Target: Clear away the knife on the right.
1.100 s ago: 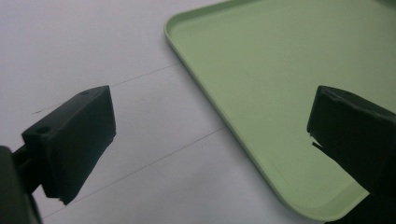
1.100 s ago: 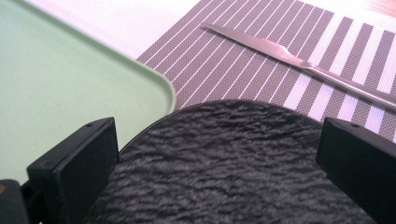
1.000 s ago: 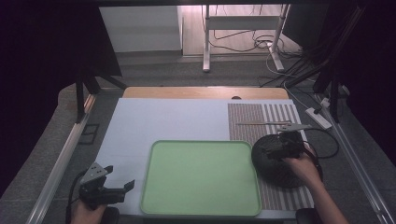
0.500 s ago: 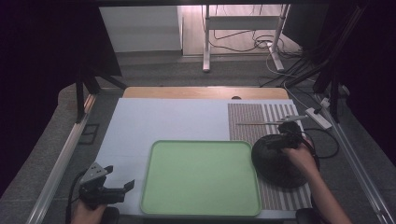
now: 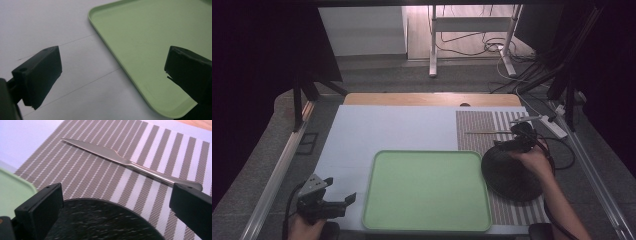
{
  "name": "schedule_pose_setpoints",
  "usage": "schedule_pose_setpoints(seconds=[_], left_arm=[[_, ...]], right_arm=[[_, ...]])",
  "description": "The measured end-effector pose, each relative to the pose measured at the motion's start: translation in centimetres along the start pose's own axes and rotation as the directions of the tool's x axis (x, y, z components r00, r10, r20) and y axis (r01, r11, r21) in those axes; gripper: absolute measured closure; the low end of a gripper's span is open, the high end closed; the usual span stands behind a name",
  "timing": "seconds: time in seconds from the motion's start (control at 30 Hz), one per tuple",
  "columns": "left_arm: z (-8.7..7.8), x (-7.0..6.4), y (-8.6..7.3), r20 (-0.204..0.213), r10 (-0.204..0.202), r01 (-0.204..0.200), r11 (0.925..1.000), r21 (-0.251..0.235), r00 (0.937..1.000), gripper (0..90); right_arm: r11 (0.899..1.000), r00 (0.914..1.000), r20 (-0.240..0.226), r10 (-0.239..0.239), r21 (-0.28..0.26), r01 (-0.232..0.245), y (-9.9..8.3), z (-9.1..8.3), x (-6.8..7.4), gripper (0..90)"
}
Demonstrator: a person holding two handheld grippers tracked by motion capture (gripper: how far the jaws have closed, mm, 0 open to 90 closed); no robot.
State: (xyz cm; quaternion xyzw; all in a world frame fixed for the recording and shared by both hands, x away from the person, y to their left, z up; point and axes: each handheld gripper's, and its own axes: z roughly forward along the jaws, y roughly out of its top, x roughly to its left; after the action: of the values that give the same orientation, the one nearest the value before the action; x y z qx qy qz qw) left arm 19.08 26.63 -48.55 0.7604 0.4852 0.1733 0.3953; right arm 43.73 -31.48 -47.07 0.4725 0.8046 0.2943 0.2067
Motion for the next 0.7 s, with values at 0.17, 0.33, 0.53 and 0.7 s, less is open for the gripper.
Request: schedule_pose_setpoints(seconds=[0.17,0.33,0.53,0.7], left_arm=[[0.0,0.0,0.0,0.0,0.0,0.0,1.0,0.0,1.0,2.1],[0.0,0.0,0.0,0.0,0.002,-0.002,1.0,0.0,1.0,2.4],[0.0,0.0,0.0,0.0,0.002,-0.002,1.0,0.0,1.0,2.5],[0.0,0.0,0.0,0.0,0.004,-0.004,1.0,0.002,1.0,2.6]], right_arm=[[0.999,0.9999,-0.003,0.015,0.03,-0.014,0.4,0.6,-1.2,0.0],[0.999,0.9996,0.027,-0.003,0.05,0.002,0.8,1.3,-2.0,8.6],[0.999,0.9985,0.055,-0.001,0.053,-0.002,1.2,1.6,-3.0,35.6],[0.997,0.9997,0.02,0.015,0.081,-0.017,1.9,2.0,-4.0,65.1]])
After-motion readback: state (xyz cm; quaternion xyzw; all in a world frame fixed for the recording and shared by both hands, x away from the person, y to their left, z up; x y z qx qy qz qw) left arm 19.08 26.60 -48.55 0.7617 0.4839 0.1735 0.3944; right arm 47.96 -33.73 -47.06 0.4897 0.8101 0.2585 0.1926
